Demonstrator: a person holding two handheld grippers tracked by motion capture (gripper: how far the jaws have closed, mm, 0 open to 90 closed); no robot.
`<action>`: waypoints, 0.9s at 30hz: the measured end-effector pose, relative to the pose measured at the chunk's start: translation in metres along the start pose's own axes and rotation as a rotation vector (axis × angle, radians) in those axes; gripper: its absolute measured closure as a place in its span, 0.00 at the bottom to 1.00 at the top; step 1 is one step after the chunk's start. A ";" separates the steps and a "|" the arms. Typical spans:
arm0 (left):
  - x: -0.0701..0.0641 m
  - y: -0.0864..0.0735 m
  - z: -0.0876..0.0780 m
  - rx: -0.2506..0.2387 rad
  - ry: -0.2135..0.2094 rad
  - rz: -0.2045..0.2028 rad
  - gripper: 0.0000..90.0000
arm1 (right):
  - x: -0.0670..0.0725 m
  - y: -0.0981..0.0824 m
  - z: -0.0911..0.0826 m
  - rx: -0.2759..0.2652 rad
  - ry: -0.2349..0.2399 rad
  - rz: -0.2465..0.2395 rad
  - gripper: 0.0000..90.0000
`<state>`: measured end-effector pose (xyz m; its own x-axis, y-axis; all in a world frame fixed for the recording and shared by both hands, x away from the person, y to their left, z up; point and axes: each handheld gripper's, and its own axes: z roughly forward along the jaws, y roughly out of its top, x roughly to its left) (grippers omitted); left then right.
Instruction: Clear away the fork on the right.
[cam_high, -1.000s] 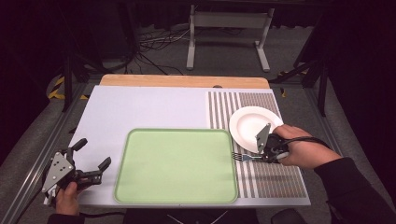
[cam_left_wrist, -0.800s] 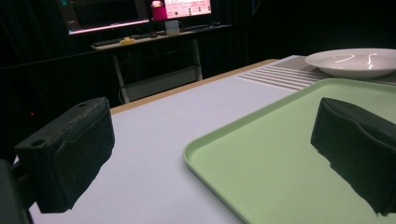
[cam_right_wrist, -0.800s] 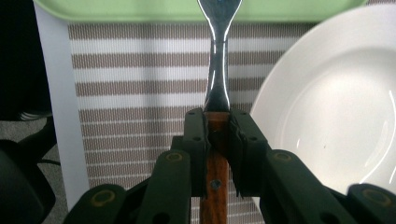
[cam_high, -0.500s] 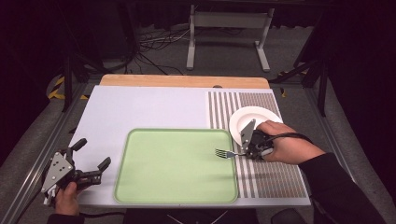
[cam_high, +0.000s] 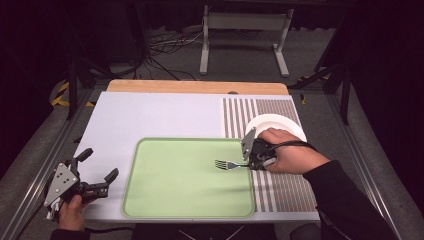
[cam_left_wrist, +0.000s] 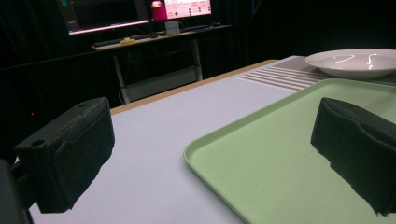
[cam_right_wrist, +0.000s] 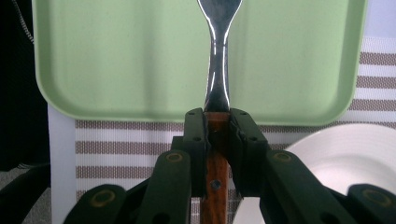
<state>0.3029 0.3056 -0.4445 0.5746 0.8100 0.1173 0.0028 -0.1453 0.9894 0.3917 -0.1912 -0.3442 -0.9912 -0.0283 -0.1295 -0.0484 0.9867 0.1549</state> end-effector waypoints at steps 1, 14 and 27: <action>0.000 0.000 0.000 0.000 0.000 0.000 0.00 | 0.000 0.002 0.001 -0.006 -0.001 0.016 0.86; 0.000 0.000 0.000 0.003 0.003 0.000 0.00 | 0.002 0.024 0.003 -0.076 -0.001 0.285 0.86; 0.000 0.000 0.000 0.000 0.001 -0.001 0.00 | 0.007 0.033 0.008 -0.089 0.031 0.593 0.86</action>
<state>0.3030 0.3058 -0.4445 0.5737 0.8108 0.1163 0.0034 -0.1444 0.9895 0.3844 -0.1573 -0.3477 -0.8554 0.5169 0.0323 0.5051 0.8187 0.2733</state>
